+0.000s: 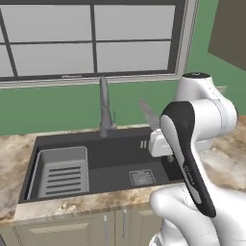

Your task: Move the cutting board and knife to the sink. Then move spray from the cabinet to the counter.

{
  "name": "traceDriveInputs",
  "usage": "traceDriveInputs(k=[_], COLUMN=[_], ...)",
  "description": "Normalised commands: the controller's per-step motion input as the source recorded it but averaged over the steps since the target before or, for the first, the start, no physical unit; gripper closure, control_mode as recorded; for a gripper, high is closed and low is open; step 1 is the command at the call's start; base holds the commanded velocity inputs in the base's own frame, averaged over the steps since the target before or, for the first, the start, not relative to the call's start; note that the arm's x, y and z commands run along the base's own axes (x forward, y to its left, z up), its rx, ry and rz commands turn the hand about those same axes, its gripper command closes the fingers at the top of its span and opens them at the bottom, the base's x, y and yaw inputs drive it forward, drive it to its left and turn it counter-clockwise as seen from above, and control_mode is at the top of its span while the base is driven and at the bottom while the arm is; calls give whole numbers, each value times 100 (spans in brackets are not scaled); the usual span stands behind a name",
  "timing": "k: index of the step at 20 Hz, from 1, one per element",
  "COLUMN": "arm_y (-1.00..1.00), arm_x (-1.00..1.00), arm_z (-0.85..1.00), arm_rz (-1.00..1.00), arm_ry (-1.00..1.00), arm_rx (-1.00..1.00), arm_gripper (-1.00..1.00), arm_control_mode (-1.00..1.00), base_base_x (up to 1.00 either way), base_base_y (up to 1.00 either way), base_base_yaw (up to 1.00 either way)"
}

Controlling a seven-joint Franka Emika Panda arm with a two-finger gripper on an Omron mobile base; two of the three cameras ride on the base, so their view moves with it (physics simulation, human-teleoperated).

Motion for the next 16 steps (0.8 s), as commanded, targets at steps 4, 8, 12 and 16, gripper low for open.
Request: traceDriveInputs(k=[4,8,12,16], arm_y=[-18,-19,-29,-35], arm_x=[36,38,27,10], arm_z=[0,0,-10,0], arm_rz=[26,26,26,29], arm_ry=[3,6,5,1], arm_rx=[0,0,0,0], arm_gripper=[100,100,100,100], arm_control_mode=[-100,-100,-100,-100], base_base_x=[0,0,0,0], base_base_y=[0,0,0,0], base_base_yaw=[0,0,0,0])
